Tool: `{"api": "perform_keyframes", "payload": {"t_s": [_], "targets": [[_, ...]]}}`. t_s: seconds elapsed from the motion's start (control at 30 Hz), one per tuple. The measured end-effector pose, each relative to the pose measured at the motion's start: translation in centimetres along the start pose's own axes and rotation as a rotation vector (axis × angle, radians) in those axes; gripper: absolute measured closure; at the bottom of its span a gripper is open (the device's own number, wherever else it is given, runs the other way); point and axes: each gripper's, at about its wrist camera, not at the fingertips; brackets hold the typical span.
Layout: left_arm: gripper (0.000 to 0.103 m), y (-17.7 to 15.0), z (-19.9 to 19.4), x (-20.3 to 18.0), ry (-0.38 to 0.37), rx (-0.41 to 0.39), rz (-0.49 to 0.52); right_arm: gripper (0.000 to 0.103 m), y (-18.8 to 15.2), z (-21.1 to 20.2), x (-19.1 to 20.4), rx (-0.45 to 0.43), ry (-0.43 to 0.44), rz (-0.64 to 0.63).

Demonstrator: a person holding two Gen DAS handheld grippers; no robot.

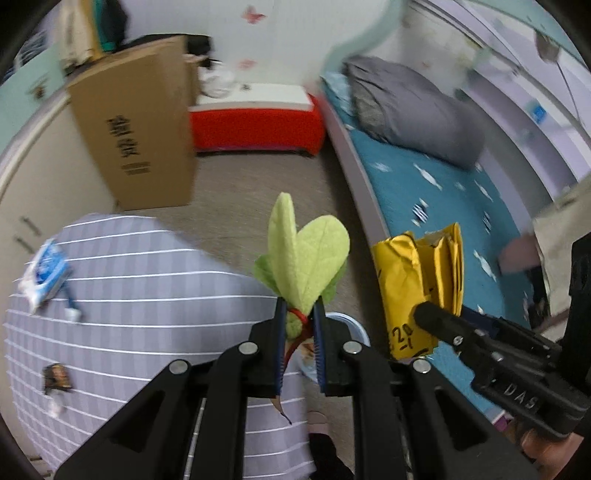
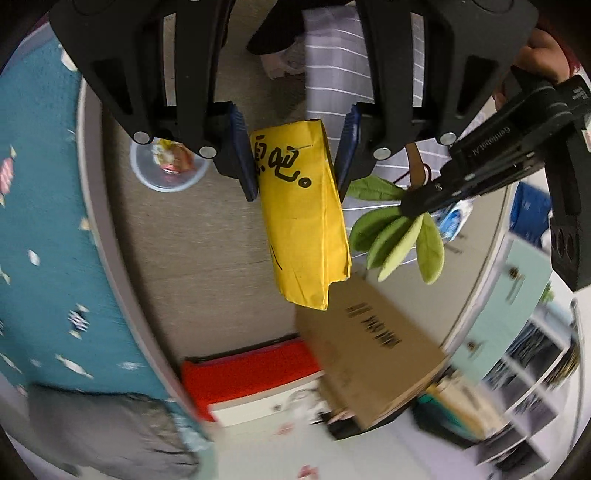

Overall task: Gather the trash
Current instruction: 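Carry the vegetable to the basin and open the left gripper while the right carries the bag, then drop the yellow paper bag into the basin with the right gripper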

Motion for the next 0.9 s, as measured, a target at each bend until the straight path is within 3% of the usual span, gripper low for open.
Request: {"api": "perform_keyframes", "payload": {"t_s": [0.2, 0.5, 0.53, 0.6, 0.63, 0.67, 0.9], "targets": [[0.090, 0.1, 3.2, -8.3, -0.040, 0.056, 0.073, 0.063, 0.2, -3.8, -7.0, -0.018, -0.049, 0.061], [0.086, 0.0, 6.4, -14.5, -0.067, 0.137, 0.128, 0.063, 0.5, -6.9, -13.3, -0.029, -0.069, 0.112], [0.083, 0.0, 6.7, -14.9, -0.072, 0.147, 0.129, 0.063, 0.5, -7.0, -13.7, -0.029, -0.069, 0.117], [0.066, -0.1, 7.3, -15.5, -0.079, 0.173, 0.129, 0.063, 0.5, -7.2, -14.4, -0.028, -0.069, 0.125], [0.049, -0.1, 7.6, -15.6, -0.073, 0.182, 0.128, 0.063, 0.5, -7.3, -14.8, -0.026, -0.068, 0.132], [0.042, -0.2, 7.8, -15.8, -0.060, 0.190, 0.124, 0.063, 0.5, -7.3, -15.1, -0.023, -0.066, 0.137], [0.040, 0.0, 8.2, -15.6, -0.032, 0.207, 0.098, 0.063, 0.4, -7.0, -15.6, -0.013, -0.059, 0.149]]}}
Point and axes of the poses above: each gripper's, at about its wrist camera, not at the fingertips, and z roughly the way its jaws point, x to its left, y to its top, and after that the axes turned 7 degrees about y, right-handed
